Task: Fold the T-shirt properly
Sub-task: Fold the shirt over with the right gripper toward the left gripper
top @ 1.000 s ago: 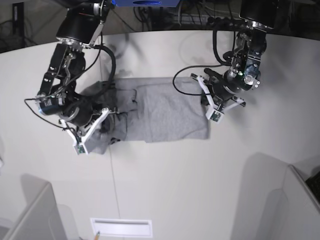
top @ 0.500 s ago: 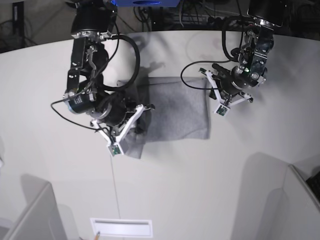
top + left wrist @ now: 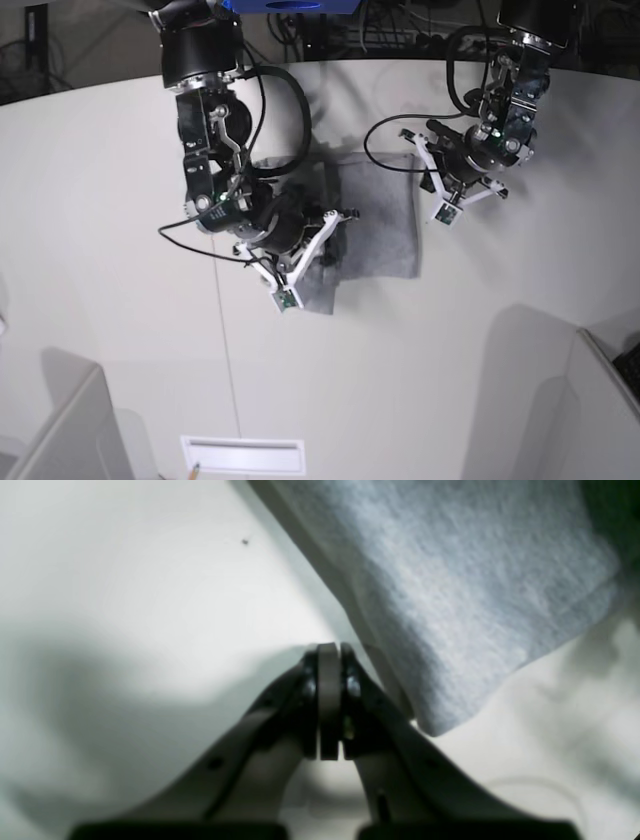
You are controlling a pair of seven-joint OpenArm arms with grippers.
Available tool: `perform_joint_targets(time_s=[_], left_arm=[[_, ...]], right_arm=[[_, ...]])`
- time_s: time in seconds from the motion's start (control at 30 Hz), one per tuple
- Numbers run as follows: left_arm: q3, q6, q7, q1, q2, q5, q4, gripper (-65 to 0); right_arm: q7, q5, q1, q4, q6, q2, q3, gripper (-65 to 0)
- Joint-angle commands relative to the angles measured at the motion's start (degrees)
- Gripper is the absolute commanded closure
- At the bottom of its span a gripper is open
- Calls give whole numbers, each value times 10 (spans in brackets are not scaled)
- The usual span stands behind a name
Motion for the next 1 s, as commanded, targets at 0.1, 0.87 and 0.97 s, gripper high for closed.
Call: perform_joint_targets(time_s=[0.1, 0.87, 0.97], left_arm=[[-3, -2, 0, 4, -16, 0, 9, 0], [-136, -7, 1, 38, -16, -6, 22, 0], [-179, -7, 1, 60, -16, -7, 21, 0]], right_arm=[[29, 16, 13, 9, 4, -8, -26, 0], [75, 65, 57, -166, 3, -8, -31, 0], [50, 77, 62, -183, 3, -8, -29, -9]])
